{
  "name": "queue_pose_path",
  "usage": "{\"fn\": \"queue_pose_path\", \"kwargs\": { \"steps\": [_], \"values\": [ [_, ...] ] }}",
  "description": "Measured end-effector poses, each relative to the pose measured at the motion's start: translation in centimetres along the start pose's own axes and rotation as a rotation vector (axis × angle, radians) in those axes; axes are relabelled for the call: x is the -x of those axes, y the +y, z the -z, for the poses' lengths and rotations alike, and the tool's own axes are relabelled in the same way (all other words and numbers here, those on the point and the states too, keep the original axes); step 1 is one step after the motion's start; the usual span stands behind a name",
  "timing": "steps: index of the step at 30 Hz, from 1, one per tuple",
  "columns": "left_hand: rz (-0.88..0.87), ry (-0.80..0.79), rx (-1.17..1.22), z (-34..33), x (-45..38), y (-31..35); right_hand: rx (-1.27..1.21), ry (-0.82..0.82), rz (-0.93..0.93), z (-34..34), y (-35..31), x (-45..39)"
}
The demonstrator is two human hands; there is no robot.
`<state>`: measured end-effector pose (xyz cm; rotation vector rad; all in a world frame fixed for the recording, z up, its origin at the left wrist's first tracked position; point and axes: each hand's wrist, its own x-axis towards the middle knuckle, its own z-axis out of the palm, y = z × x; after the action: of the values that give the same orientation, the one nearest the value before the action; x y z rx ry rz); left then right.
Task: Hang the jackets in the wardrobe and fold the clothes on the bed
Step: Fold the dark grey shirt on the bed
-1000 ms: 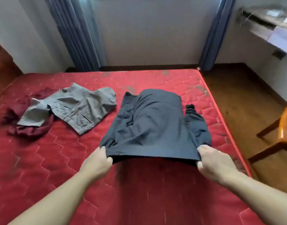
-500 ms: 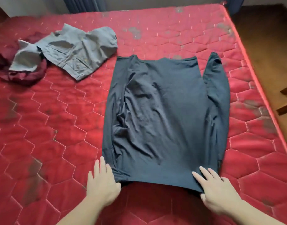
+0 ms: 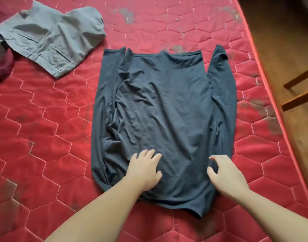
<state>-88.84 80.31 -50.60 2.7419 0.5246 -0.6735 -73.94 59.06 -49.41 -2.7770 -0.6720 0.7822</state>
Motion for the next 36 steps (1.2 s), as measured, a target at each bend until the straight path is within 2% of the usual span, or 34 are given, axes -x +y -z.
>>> {"fn": "queue_pose_path", "kwargs": {
  "steps": [3,6,11,15,18,20,22,25,28,30,34,36],
  "values": [
    [-0.183,0.049,0.038,0.7,-4.1,3.5,-0.226,0.172,-0.179,1.4,0.4,-3.6],
    [-0.266,0.065,0.064,0.8,-7.4,6.4,-0.333,0.233,-0.294,2.3,1.6,-7.4],
    [-0.167,-0.029,0.014,-0.7,-9.1,7.6,-0.434,0.309,-0.38,3.7,3.5,-13.2],
    [-0.058,0.115,0.047,1.4,-11.5,9.3,-0.442,0.215,-0.421,6.1,3.5,-17.4],
    [-0.058,0.234,0.152,3.3,-15.1,11.8,-0.523,0.211,-0.302,6.7,3.8,-18.6],
    [-0.06,0.175,0.263,4.1,-17.3,13.4,-0.605,0.265,-0.234,7.1,4.7,-18.5],
    [0.026,0.087,0.288,4.3,-18.8,14.5,-0.662,0.307,-0.235,7.4,6.3,-18.1],
    [0.192,0.013,0.322,4.4,-20.0,14.9,-0.624,0.343,-0.288,6.9,8.4,-17.6],
    [0.284,-0.002,0.355,4.8,-20.7,14.2,-0.646,0.362,-0.368,6.1,9.6,-17.4],
    [0.274,-0.017,0.308,4.8,-21.0,13.8,-0.702,0.334,-0.418,6.0,10.2,-18.0],
    [0.263,-0.008,0.296,5.1,-21.3,13.6,-0.922,0.131,-0.42,8.1,8.7,-21.5],
    [0.237,0.069,0.279,5.6,-21.5,13.7,-0.869,0.166,-0.375,9.4,7.2,-23.1]
  ]
}}
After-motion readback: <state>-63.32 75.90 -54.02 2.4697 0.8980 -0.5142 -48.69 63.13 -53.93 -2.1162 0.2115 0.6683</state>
